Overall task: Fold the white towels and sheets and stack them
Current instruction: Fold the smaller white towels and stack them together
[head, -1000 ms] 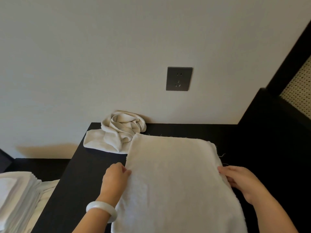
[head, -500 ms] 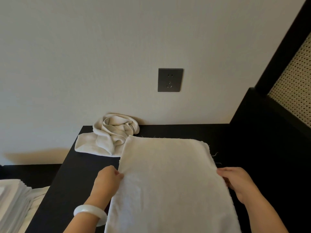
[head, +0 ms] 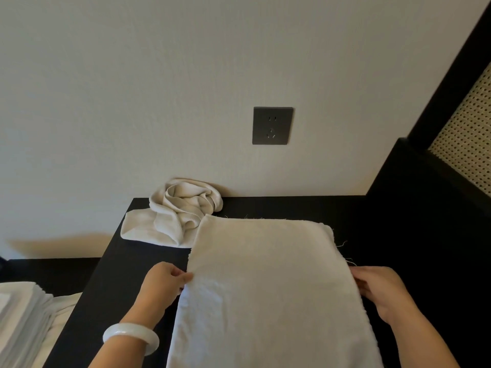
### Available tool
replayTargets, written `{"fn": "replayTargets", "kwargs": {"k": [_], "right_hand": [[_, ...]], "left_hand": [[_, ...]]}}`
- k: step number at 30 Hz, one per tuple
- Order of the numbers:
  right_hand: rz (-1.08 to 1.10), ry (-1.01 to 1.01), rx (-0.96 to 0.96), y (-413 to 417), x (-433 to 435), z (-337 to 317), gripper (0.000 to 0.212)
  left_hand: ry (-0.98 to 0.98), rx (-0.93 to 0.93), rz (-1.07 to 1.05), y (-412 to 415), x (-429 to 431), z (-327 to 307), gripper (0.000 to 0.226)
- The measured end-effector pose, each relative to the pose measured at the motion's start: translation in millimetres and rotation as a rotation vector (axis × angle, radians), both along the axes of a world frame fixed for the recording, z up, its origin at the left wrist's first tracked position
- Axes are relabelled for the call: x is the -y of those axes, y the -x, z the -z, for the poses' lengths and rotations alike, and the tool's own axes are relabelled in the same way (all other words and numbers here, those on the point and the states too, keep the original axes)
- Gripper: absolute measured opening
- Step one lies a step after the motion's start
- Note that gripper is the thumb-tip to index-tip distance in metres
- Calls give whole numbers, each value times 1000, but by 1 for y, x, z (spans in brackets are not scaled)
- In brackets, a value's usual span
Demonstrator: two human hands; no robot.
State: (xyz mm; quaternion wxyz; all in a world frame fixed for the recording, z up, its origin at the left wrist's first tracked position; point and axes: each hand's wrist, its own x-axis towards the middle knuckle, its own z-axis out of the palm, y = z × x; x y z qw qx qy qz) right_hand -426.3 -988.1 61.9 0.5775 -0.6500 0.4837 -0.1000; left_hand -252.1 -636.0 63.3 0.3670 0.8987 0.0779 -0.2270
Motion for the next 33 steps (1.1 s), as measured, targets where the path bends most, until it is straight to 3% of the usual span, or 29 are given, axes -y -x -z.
{"fn": "replayTargets", "kwargs": {"k": [3, 12, 15, 20, 24, 29, 33], "right_hand": [[-82, 39, -60, 0, -2, 0, 10], [-30, 120, -78, 1, -3, -2, 10], [-105, 128, -76, -2, -7, -5, 23], [-160, 226, -137, -4, -10, -2, 7], [-203, 242, -199, -7, -10, -4, 28], [-203, 331, -236, -14, -7, -1, 17], [-187, 508, -347, -22, -1, 9, 27]], "left_hand": [[8, -25, 3, -1, -1, -1, 19], [90, -24, -43, -2, -12, 0, 18], [54, 21, -16, 0, -6, -2, 23], [-6, 55, 44, 4, -4, -1, 25], [-16, 28, 49, 1, -3, 0, 25], [51, 109, 12, -19, 16, -4, 26], [-24, 52, 65, -37, 26, -5, 19]]}}
